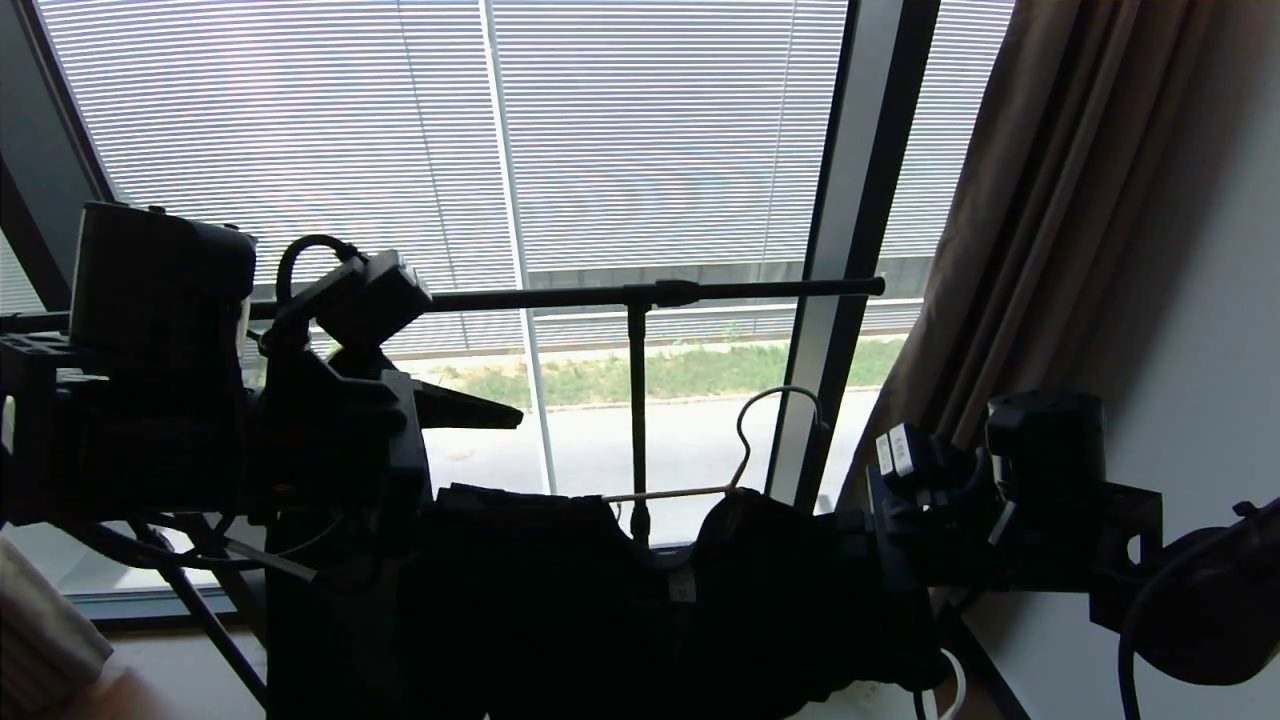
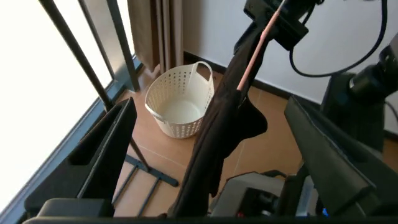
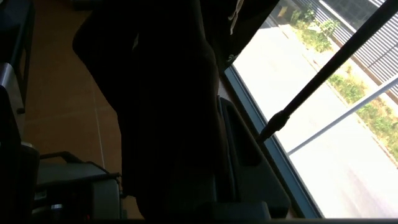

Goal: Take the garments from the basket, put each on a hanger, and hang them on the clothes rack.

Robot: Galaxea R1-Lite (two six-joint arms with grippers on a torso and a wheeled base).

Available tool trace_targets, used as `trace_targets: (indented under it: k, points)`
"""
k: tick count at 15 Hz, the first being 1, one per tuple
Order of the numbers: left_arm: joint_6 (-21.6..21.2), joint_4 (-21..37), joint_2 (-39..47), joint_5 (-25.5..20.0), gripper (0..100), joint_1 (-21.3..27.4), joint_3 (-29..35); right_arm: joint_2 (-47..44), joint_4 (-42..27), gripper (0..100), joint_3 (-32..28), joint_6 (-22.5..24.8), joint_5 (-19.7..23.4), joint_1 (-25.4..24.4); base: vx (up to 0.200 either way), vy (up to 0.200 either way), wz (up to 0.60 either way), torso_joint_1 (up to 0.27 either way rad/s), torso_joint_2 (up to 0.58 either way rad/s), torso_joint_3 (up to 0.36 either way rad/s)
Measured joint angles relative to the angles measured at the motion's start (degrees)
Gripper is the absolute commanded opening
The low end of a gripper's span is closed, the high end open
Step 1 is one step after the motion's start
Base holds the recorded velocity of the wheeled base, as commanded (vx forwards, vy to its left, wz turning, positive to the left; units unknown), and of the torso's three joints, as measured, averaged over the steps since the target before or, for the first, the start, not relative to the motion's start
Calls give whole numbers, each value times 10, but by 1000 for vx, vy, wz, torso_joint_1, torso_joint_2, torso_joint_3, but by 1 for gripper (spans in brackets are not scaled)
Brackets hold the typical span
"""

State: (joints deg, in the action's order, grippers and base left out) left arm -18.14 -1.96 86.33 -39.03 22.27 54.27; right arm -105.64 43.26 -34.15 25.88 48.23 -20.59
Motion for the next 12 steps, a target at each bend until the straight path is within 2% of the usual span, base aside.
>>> trace_targets:
  k: [3,7,12]
  points:
    - [-58,1,33,-3,100,10,-8,2,0,0,1,5,0,-2,0,0,0,0,0,0]
    - [-64,-9,59,-42,100,23,-8,6,0,0,5,8,0,-11,0,0,0,0,0,0]
    - [-64,-17,79,-45,100,32,-9,10,1,0,11,8,0,-19,0,0,0,0,0,0]
